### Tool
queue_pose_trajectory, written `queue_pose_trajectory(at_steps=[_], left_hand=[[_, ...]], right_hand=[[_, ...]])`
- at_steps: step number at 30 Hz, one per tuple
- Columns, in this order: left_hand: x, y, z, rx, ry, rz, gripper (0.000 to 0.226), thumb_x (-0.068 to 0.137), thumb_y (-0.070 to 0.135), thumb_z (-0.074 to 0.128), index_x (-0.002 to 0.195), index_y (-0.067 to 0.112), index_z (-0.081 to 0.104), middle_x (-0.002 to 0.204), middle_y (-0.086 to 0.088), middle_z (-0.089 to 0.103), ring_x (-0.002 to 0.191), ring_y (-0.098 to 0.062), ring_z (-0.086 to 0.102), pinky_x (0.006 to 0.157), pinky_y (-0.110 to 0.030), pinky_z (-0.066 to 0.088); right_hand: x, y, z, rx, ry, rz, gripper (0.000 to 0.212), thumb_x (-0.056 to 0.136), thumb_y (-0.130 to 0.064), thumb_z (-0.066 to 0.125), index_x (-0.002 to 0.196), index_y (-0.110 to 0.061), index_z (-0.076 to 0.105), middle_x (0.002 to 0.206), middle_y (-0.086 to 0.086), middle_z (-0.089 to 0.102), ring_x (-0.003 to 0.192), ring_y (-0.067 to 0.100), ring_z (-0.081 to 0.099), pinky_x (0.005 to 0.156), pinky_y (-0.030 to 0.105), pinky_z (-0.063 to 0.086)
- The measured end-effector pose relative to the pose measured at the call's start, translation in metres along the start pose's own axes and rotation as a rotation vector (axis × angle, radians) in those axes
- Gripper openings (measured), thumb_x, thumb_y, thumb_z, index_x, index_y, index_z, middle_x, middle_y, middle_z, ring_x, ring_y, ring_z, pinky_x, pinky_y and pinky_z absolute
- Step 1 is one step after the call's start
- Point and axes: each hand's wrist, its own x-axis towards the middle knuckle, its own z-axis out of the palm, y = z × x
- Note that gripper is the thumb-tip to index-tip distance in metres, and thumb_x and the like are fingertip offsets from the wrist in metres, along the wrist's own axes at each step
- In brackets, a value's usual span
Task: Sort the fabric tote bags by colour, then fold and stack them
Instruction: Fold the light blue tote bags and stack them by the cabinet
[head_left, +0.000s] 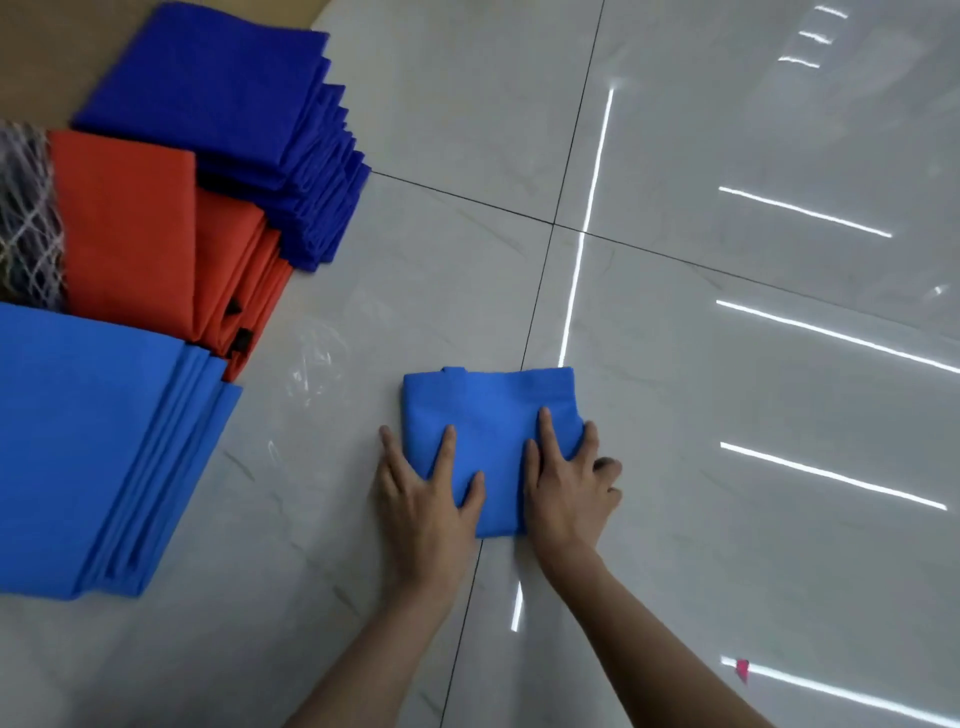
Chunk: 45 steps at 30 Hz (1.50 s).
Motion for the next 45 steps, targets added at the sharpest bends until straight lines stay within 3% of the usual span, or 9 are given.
queue_pose_trajectory(at_steps=[5,14,23,26,31,34,38,41,45], left_hand=[[0.018,-0.012,-0.054,-0.819,-0.156,-0.334,0.027,0.088,0.01,0.062,0.114,0.015,0.065,0.113,-0.002,0.061,0.092,-0.011,0.059,0.071,-0.007,0.042],[-0.002,-0.048,-0.175,-1.098,-0.069,-0.246,0.035,0.09,-0.001,0.054,0.113,0.025,0.059,0.123,0.007,0.054,0.111,-0.006,0.051,0.078,-0.003,0.042],[-0.026,-0.127,-0.246,-1.081,0.549,-0.374,0.038,0.093,0.019,0.056,0.127,0.032,0.049,0.119,0.03,0.044,0.111,0.012,0.043,0.095,-0.018,0.036],[-0.024,-0.146,-0.242,-0.889,0.653,-0.488,0.049,0.091,0.025,0.058,0.137,0.025,0.04,0.129,0.009,0.042,0.118,-0.006,0.043,0.097,-0.025,0.036],[-0.022,-0.18,-0.211,-0.599,0.503,-0.686,0.109,0.057,0.082,0.036,0.143,0.015,0.035,0.137,-0.026,0.037,0.126,-0.04,0.035,0.102,-0.044,0.031],[-0.018,-0.19,-0.198,-0.795,0.387,-0.815,0.086,0.072,0.063,0.057,0.143,0.022,0.033,0.15,-0.025,0.013,0.137,-0.036,0.02,0.104,-0.038,0.029],[-0.003,-0.206,-0.185,-0.882,0.55,-0.85,0.027,0.09,0.013,0.059,0.114,0.01,0.049,0.131,-0.024,0.041,0.12,-0.037,0.041,0.079,-0.024,0.038],[0.014,-0.198,-0.185,-0.973,0.726,-0.94,0.04,0.087,0.005,0.059,0.12,0.003,0.036,0.128,-0.023,0.039,0.119,-0.037,0.043,0.095,-0.04,0.041],[0.028,-0.181,-0.195,-1.195,0.753,-0.99,0.066,0.091,0.004,0.053,0.142,0.015,0.012,0.138,-0.012,0.035,0.118,-0.028,0.046,0.086,-0.032,0.039]], right_hand=[[-0.015,-0.007,-0.023,0.212,-0.178,0.006,0.048,0.098,-0.05,0.03,0.145,-0.045,0.023,0.145,0.006,0.019,0.114,0.031,0.04,0.086,0.037,0.043],[-0.04,-0.059,-0.101,0.909,-0.614,-0.121,0.048,0.094,-0.014,0.045,0.132,-0.044,0.047,0.132,-0.006,0.046,0.105,0.013,0.053,0.089,0.026,0.045],[-0.064,-0.249,-0.158,0.363,-0.271,-0.827,0.052,0.089,-0.018,0.048,0.139,-0.033,0.043,0.134,0.002,0.035,0.116,0.025,0.049,0.093,0.036,0.043],[-0.074,-0.305,-0.146,0.142,-0.154,-1.125,0.05,0.092,-0.015,0.043,0.14,-0.028,0.043,0.142,0.002,0.031,0.118,0.028,0.048,0.084,0.036,0.045],[-0.077,-0.352,-0.1,-0.11,-0.111,-1.282,0.052,0.092,-0.01,0.042,0.141,-0.027,0.041,0.146,0.004,0.03,0.118,0.029,0.047,0.085,0.034,0.042],[-0.062,-0.358,-0.077,-0.228,-0.114,-1.266,0.058,0.09,-0.009,0.043,0.145,-0.028,0.033,0.147,0.003,0.029,0.119,0.029,0.041,0.09,0.034,0.036],[-0.044,-0.358,-0.052,-0.075,-0.397,-1.088,0.062,0.095,-0.02,0.044,0.15,-0.019,0.016,0.148,0.008,0.031,0.126,0.033,0.037,0.102,0.039,0.033],[-0.042,-0.361,-0.039,0.084,-0.454,-0.972,0.055,0.1,-0.036,0.038,0.146,-0.009,0.024,0.145,0.013,0.036,0.125,0.032,0.042,0.1,0.04,0.038],[-0.047,-0.36,-0.028,0.037,-0.417,-0.995,0.05,0.099,-0.031,0.04,0.143,-0.01,0.031,0.14,0.013,0.041,0.123,0.033,0.043,0.1,0.042,0.038]])
